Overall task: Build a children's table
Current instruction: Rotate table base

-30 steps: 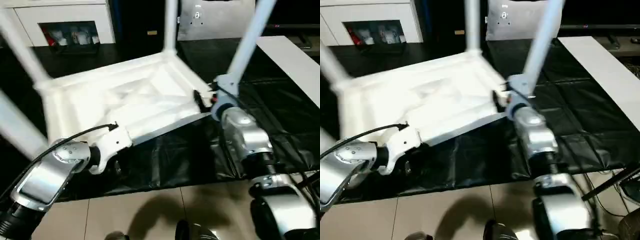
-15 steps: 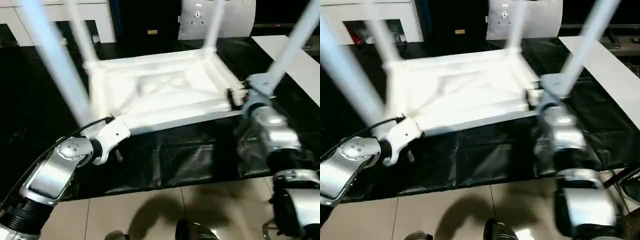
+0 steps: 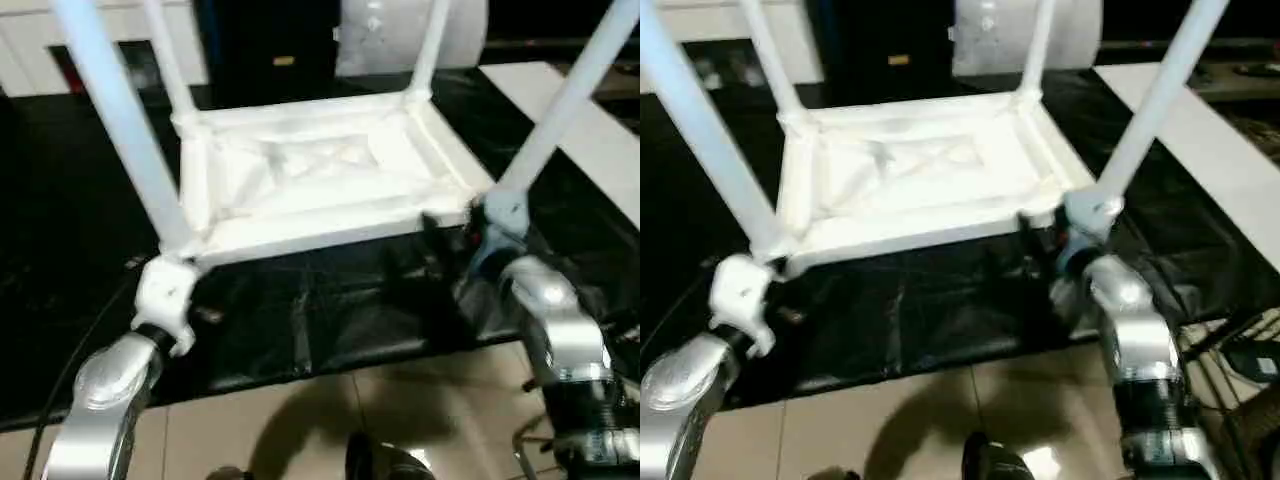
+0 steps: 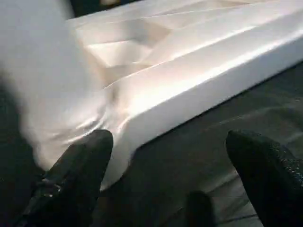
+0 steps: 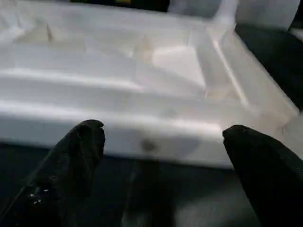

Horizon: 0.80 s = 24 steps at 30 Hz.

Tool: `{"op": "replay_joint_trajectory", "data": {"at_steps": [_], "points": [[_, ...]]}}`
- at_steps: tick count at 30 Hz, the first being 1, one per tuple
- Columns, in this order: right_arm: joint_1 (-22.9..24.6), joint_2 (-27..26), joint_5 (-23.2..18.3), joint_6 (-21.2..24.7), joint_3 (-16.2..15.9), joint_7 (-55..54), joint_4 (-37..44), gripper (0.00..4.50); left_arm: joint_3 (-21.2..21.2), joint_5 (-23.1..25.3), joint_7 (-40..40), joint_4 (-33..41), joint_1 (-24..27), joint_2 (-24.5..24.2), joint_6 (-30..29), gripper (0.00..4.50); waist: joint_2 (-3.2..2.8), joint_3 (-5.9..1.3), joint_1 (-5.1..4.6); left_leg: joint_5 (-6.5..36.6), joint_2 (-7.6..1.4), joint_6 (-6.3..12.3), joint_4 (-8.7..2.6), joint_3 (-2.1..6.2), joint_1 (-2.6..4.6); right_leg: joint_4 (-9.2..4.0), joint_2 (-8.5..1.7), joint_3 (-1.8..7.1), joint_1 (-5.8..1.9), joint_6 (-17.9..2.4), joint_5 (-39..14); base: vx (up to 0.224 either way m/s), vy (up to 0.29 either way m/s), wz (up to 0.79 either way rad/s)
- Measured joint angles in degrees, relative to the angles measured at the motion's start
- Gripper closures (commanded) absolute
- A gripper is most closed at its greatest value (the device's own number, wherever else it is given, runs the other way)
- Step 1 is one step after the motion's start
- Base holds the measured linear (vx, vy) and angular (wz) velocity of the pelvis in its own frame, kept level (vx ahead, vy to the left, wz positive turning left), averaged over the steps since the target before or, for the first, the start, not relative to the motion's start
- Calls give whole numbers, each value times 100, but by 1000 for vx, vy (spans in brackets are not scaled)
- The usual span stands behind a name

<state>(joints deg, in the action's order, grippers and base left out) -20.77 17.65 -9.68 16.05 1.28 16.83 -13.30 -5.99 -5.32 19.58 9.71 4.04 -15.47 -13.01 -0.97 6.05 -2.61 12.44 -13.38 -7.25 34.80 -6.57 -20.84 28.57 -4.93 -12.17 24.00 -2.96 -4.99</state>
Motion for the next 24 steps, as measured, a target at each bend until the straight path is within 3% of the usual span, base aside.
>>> {"op": "replay_joint_trajectory", "data": {"at_steps": [4,7,8,11,12,13,14,15,16,17,18,19,20,21,22,23,24], "points": [[120,-11,3,306,-17,-2,195,0,-471,-3,-587,-8,-24,258,271,11,-21,31,-36,1,-47,-1,-3,3,69,-45,2,-36,-94,2,-1,0,0,0],[135,-32,1,513,-73,24,383,0,-640,-125,-735,-164,-195,329,269,11,22,60,-21,3,-40,-4,-3,-3,141,67,4,21,-104,23,-25,0,0,0],[131,-37,1,591,-101,51,401,0,-666,-149,-739,-233,-244,326,273,11,23,63,-17,4,-32,-4,-12,-8,182,49,14,-5,-106,21,-27,0,0,0],[124,-43,2,772,-166,59,424,0,-768,-263,-735,-477,-484,288,293,11,-24,84,-35,7,-70,0,-24,54,114,-68,-18,-240,-121,20,-27,0,0,0],[123,-46,10,862,-179,78,404,0,-779,-359,-669,-689,-764,163,302,11,-5,114,57,-2,-117,-16,-27,93,90,228,-1,-68,-48,118,-195,0,0,0],[126,-52,11,906,-190,100,379,0,-783,-403,-615,-763,-945,77,312,11,87,124,76,-21,-75,-51,25,38,156,480,17,143,32,126,-303,0,0,0],[105,-46,19,1014,-212,129,316,0,-804,-499,-475,-947,-1197,16,361,11,225,122,124,15,61,-78,82,-40,285,660,26,347,65,3,-273,0,0,0],[54,-41,40,1091,-246,145,255,0,-831,-553,-384,-1083,-1365,8,386,11,211,117,169,104,80,15,185,-37,328,654,37,339,120,-17,-287,0,0,0],[-75,-75,57,1137,-329,169,186,0,-892,-594,-317,-1141,-1432,-48,422,11,201,108,232,229,117,157,223,0,265,602,28,290,115,-14,-289,70,-3,-22],[-172,-102,77,1170,-400,208,55,0,-890,-625,-134,-1450,-1698,-170,423,11,137,98,229,315,135,305,217,113,125,443,20,113,107,1,-280,31,-1,-40],[-212,-128,105,1192,-427,225,-103,0,-884,-647,-11,-1622,-1870,-208,415,11,45,75,196,314,29,302,217,194,49,239,62,-68,46,40,-257,31,-1,-40],[-267,-161,147,1196,-441,219,-317,0,-883,-702,112,-1804,-2062,-238,372,11,-8,91,218,302,-115,280,180,231,22,178,96,-153,-19,114,-273,-10,41,-18],[-323,-198,172,1161,-448,211,-507,0,-888,-775,246,-1934,-2189,-316,309,11,27,104,247,171,-116,45,161,182,95,439,112,30,70,240,-406,-15,55,-21],[-414,-251,200,1076,-435,183,-745,0,-889,-866,405,-2137,-2327,-364,241,11,85,119,247,90,-39,-96,198,119,198,689,86,226,107,155,-383,-15,55,-21],[-449,-272,215,1011,-409,153,-912,0,-887,-926,530,-2296,-2461,-370,179,11,202,142,271,102,55,-107,281,33,322,798,68,364,121,66,-398,0,0,0],[-537,-279,239,955,-402,123,-1067,0,-860,-1020,675,-2333,-2496,-348,149,11,206,161,246,231,50,-70,462,-23,359,770,112,322,161,37,-391,0,0,0],[-772,-355,256,859,-404,99,-1257,0,-885,-1113,884,-2370,-2486,-414,90,11,78,139,259,471,62,143,635,-43,352,662,54,132,173,38,-392,0,0,0]]}}
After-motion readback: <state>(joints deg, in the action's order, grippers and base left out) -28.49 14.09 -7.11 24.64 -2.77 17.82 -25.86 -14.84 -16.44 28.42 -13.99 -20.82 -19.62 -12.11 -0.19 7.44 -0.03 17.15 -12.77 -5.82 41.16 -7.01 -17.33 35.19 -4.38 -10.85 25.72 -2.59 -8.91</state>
